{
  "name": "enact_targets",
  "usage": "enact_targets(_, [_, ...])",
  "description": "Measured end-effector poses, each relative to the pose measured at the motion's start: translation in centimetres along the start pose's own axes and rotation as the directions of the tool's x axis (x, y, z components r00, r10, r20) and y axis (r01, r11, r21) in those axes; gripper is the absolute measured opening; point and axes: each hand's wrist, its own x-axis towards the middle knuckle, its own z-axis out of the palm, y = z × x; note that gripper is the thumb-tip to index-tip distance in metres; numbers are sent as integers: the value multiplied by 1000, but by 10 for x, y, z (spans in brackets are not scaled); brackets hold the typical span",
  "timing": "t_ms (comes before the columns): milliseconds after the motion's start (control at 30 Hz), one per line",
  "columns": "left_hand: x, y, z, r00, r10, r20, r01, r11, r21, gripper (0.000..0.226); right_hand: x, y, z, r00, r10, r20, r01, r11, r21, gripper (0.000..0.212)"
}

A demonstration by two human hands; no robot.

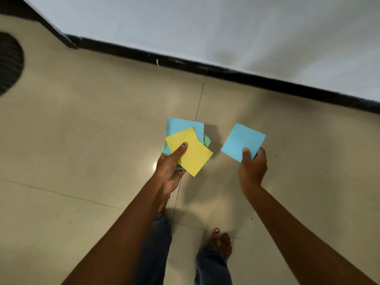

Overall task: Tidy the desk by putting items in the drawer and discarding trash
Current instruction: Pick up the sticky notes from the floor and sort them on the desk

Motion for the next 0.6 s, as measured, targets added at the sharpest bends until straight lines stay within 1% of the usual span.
enact_targets(100, [-47,26,36,999,25,31,-26,999,24,40,-26,-66,-45,1000,19,16,-23,956,292,11])
enact_targets(133, [-65,36,49,998,35,43,-36,999,30,40,-37,-89,-61,999,14,29,-23,939,344,11])
enact_targets(233, [-113,64,84,996,55,64,-59,996,63,41,-74,-146,-101,996,-40,84,0,904,427,10])
enact_targets(333, [-163,91,118,994,53,91,-60,996,70,41,-112,-192,-135,977,-105,188,17,907,421,7])
enact_targets(400, [-195,106,136,990,36,137,-49,995,86,37,-134,-215,-153,963,-135,234,36,922,385,12])
enact_targets(500, [-244,128,157,972,-6,236,-23,992,121,40,-163,-251,-182,958,-166,234,92,950,300,20])
enact_targets(600, [-289,146,170,964,-20,267,-29,984,177,44,-186,-281,-212,954,-189,234,146,971,189,24])
